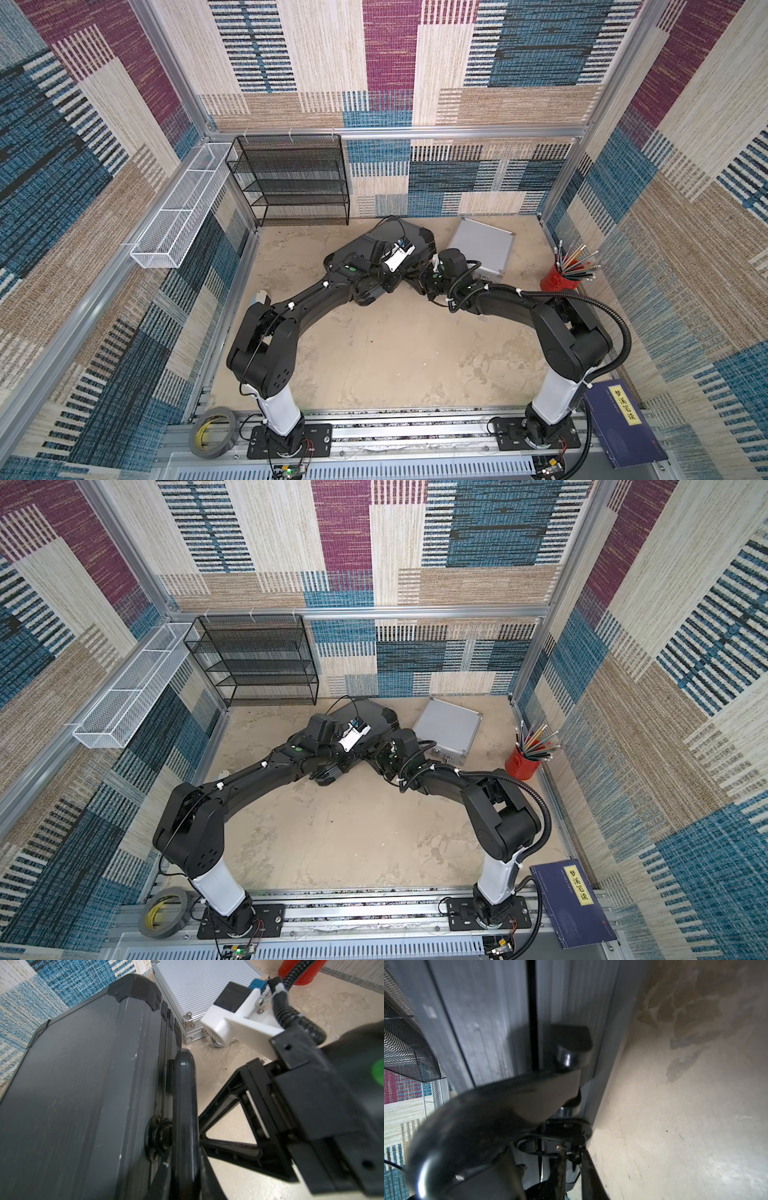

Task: Open the poker set cases
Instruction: Open the fastener on the poker set case, then place the poker set case at the center of the board.

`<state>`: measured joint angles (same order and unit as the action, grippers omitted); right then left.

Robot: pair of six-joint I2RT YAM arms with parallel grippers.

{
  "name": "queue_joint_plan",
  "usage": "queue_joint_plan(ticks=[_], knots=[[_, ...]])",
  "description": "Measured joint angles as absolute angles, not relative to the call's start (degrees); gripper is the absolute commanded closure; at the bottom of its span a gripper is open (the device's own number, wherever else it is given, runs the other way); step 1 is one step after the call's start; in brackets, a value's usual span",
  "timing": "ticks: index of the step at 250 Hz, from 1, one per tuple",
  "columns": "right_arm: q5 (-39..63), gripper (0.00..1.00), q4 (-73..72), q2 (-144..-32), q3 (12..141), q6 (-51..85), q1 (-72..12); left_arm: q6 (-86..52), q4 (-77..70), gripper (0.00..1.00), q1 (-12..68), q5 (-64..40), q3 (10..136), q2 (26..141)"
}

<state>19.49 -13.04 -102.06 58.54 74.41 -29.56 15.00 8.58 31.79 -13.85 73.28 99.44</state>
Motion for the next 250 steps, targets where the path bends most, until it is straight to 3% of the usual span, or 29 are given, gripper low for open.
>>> queue_joint_plan(ticks=[83, 177, 250], knots=[[13.50, 0.79, -11.94, -100.20, 56.29, 71.11, -28.77, 15.31, 10.90, 1.00, 31.99, -14.94, 72.73, 99.79], [13.43, 0.77, -11.51, -93.89, 46.89, 62.00, -25.76, 16.49, 11.38, 1.00, 32.05, -15.29, 71.90, 100.03], [16.23, 0.69, -12.84, -91.50, 43.27, 52.38, -21.74, 20.21, 9.13, 1.00, 32.40, -12.38, 64.84, 98.80]])
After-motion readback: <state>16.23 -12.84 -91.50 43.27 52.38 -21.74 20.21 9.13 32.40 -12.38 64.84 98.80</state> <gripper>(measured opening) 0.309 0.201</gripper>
